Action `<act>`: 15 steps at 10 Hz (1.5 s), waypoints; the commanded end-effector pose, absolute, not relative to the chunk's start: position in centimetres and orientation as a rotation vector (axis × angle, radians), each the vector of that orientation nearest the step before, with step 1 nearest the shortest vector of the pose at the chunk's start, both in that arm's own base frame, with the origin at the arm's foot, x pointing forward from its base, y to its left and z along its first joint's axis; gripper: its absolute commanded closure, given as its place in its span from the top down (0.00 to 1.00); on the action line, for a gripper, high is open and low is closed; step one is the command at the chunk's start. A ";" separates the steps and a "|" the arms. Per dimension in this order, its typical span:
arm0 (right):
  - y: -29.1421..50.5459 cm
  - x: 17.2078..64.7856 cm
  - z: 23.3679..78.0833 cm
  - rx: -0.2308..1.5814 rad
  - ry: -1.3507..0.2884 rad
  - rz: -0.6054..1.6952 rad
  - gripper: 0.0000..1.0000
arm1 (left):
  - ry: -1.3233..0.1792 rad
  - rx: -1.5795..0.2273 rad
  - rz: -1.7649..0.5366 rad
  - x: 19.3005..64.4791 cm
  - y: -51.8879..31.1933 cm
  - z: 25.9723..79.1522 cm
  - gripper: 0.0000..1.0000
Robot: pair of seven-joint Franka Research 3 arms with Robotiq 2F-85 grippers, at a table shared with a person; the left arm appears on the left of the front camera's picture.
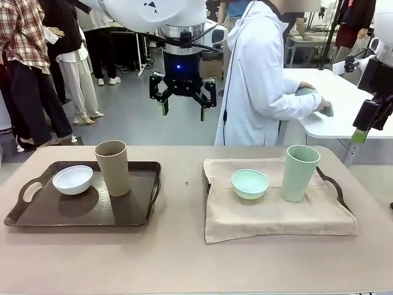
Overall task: Set up a tray with a mat and arrange the tableware.
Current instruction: Place the Picnic Bowl and Reusable plastic cup back onto the Handle tray in front of the human's position, then pick up the Picnic Bowl and Reusable plastic cup from the Handle tray in front of the human's position and hold them in the air.
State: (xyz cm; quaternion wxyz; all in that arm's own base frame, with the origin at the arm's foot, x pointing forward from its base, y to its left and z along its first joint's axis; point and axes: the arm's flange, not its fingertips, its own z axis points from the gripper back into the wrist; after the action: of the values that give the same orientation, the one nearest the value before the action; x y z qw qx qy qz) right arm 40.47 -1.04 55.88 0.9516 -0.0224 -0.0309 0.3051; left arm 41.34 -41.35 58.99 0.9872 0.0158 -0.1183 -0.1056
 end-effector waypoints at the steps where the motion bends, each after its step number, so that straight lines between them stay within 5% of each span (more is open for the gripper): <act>1: -1.0 40.6 55.7 -0.036 -0.072 0.640 1.00 | -0.246 0.025 -0.208 41.4 -41.3 59.2 1.00; 15: -1.0 40.6 55.7 -0.036 -0.072 0.640 1.00 | -0.246 0.025 -0.208 41.4 -41.3 59.2 1.00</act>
State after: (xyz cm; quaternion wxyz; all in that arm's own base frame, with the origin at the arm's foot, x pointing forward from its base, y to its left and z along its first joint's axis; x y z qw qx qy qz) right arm 40.58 -0.93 55.74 0.9505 -0.0192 -0.0301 0.3087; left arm 41.41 -41.45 59.11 0.9871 0.0143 -0.1190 -0.1059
